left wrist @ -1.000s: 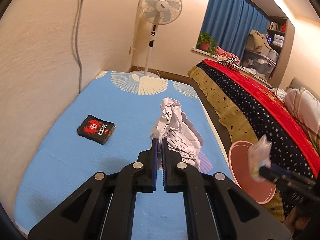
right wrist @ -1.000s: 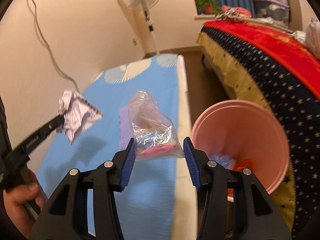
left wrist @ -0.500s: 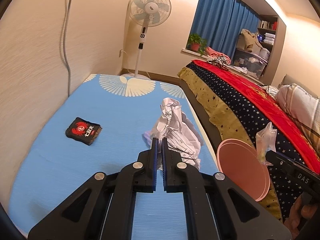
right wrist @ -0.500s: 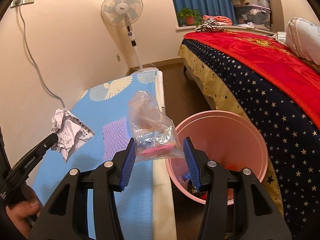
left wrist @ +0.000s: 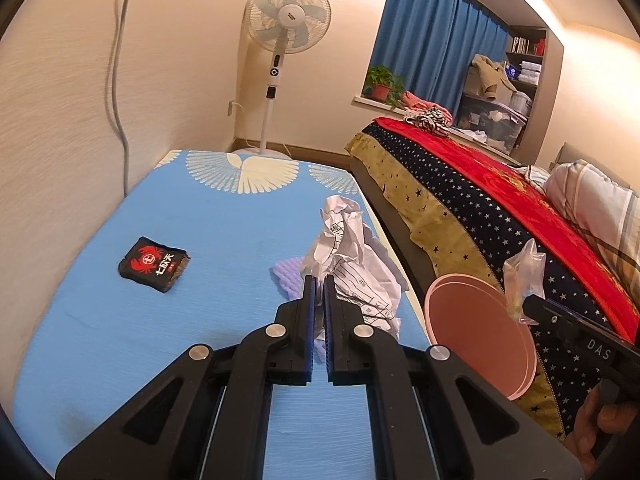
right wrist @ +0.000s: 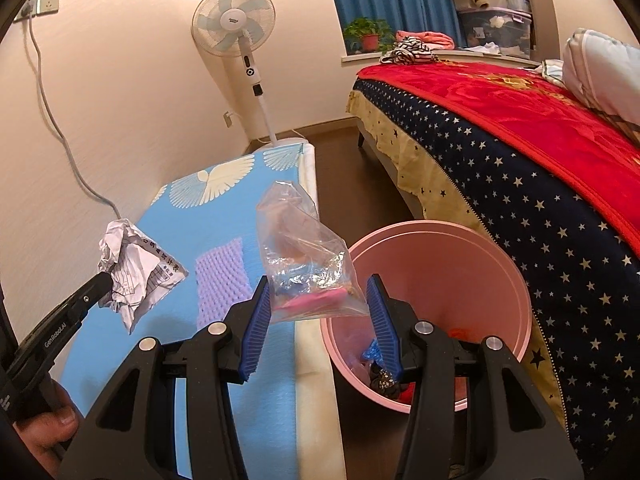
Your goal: Collect trash
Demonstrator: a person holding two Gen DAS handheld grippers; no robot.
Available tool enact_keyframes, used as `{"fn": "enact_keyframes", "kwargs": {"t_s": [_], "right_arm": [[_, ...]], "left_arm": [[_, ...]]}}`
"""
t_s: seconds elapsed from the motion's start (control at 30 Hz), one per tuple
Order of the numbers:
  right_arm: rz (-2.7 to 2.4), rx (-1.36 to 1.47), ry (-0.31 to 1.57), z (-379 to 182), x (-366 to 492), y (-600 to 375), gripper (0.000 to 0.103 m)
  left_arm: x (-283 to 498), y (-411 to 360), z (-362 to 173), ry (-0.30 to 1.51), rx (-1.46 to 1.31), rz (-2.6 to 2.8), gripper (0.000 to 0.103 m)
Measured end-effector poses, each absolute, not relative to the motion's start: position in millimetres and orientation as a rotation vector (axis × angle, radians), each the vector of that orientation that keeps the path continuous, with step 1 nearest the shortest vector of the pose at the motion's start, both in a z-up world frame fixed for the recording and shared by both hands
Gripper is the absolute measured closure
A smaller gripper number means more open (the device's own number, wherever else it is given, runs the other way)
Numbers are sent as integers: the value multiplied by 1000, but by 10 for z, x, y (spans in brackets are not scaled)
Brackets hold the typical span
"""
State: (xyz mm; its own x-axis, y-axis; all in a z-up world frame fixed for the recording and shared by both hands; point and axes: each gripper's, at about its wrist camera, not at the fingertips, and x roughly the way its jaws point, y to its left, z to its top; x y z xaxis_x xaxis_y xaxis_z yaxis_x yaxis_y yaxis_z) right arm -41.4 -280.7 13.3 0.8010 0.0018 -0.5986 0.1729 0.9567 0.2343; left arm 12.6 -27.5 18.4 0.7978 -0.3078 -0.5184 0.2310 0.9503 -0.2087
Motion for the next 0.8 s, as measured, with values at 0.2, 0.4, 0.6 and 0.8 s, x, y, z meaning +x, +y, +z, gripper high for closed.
{"fn": "enact_keyframes", "kwargs": {"t_s": [0.2,0.4,0.6,0.8], "right_arm": [[-116,294,630,115,-407,-2847,55],[-140,293,624,96,-400,-2890,55],[-161,292,619,85,-398,-2914,55],[-182,296,617,49,-378,-2969,55]], "left_arm": [[145,-332,153,581,-130,-303,99],[156,-387,128,582,-128,-310,99],[175,-442,108,580,-125,-321,99],[190,-487,89,580,-125,-329,99]]}}
